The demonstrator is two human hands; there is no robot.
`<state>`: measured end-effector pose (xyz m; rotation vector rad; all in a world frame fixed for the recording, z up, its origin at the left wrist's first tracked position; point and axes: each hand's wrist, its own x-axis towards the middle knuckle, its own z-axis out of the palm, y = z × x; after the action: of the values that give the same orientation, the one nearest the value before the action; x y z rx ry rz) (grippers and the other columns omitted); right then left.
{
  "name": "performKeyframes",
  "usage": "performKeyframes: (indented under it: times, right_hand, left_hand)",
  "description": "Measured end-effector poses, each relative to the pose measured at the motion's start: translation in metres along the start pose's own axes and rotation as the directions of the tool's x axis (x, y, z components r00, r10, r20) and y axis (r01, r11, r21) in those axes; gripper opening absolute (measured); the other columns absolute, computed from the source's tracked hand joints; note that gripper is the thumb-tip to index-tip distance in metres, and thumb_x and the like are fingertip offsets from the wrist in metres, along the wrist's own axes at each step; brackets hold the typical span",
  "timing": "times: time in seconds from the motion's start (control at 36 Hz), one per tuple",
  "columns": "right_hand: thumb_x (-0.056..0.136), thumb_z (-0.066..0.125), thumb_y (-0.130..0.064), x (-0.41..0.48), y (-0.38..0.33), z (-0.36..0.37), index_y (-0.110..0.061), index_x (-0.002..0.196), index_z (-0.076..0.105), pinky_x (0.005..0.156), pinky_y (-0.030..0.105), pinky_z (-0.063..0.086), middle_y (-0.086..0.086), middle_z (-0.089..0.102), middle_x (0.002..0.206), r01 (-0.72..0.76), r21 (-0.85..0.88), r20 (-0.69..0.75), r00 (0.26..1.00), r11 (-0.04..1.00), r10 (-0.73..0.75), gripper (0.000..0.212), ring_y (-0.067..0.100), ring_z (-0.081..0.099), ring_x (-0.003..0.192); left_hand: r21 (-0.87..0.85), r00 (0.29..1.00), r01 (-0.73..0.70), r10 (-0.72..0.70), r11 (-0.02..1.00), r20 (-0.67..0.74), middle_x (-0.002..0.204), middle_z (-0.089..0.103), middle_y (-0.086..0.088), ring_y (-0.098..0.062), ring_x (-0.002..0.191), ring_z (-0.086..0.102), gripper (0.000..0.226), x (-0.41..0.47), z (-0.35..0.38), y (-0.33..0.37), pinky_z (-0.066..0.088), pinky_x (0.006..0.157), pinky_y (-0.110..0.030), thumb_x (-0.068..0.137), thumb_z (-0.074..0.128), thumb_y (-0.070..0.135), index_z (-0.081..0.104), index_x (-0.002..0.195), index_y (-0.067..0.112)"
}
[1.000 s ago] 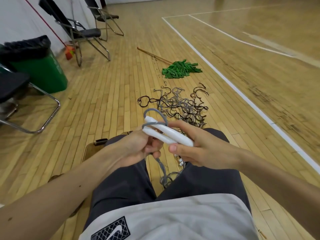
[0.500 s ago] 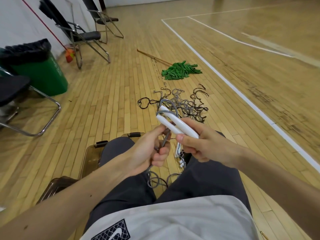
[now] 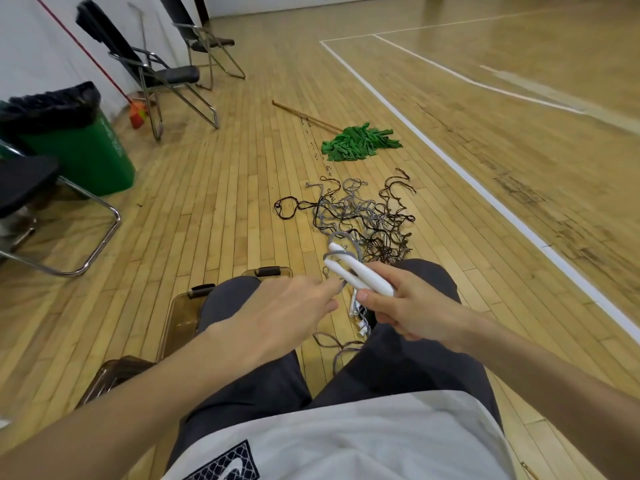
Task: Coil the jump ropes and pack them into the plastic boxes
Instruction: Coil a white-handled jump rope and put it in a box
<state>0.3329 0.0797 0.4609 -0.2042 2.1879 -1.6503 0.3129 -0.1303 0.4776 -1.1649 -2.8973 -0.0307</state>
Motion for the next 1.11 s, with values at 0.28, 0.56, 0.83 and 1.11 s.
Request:
performKeyframes:
  times: [0.28,0.56,0.83,1.11]
  right_hand:
    - [0.103,0.057,-0.028,0.003,-0.002,0.000,-0.030,0.123,0.055,0.043,0.024,0.026,-0.002,0.045,0.072,-0.063,-0.080,0.111,0.991,0.995,0.072,0.020,0.011,0.030,0.055]
    - [0.103,0.057,-0.030,-0.006,-0.017,-0.001,-0.024,0.112,0.055,0.064,0.025,0.042,-0.009,0.052,0.081,0.081,-0.451,0.241,0.970,0.889,0.034,0.012,0.006,0.049,0.067]
    - [0.103,0.056,-0.033,-0.015,-0.026,-0.013,-0.025,0.111,0.055,0.059,0.015,0.042,-0.003,0.056,0.082,0.117,-0.498,0.384,0.918,0.859,0.098,0.012,0.004,0.051,0.068]
    - [0.102,0.060,-0.028,-0.023,-0.037,-0.016,-0.021,0.099,0.056,0.048,0.027,0.032,0.010,0.043,0.077,0.075,-0.211,0.526,0.849,0.975,0.049,0.009,0.019,0.035,0.059]
  left_hand:
    - [0.134,0.908,-0.357,0.377,0.925,-0.185,0.068,0.057,0.002,-0.015,0.050,0.046,0.018,0.015,-0.031,-0.014,0.030,0.041,-0.024,0.081,0.083,0.019,0.065,0.081,0.014]
    - [-0.216,0.959,-0.284,0.279,0.934,-0.051,0.084,0.052,0.016,0.003,0.070,0.046,0.019,0.031,-0.056,-0.022,0.036,0.061,-0.016,0.080,0.080,0.037,0.077,0.090,0.021]
    - [-0.643,0.958,-0.071,0.232,0.763,0.169,0.082,0.069,-0.004,-0.020,0.072,0.053,0.011,0.035,-0.061,-0.019,0.039,0.062,-0.023,0.072,0.085,0.036,0.079,0.078,0.029]
    - [-0.937,0.919,0.137,0.312,0.320,0.241,0.071,0.066,-0.019,-0.022,0.060,0.054,0.042,0.030,-0.053,-0.027,0.040,0.052,-0.025,0.063,0.085,0.051,0.075,0.079,0.013]
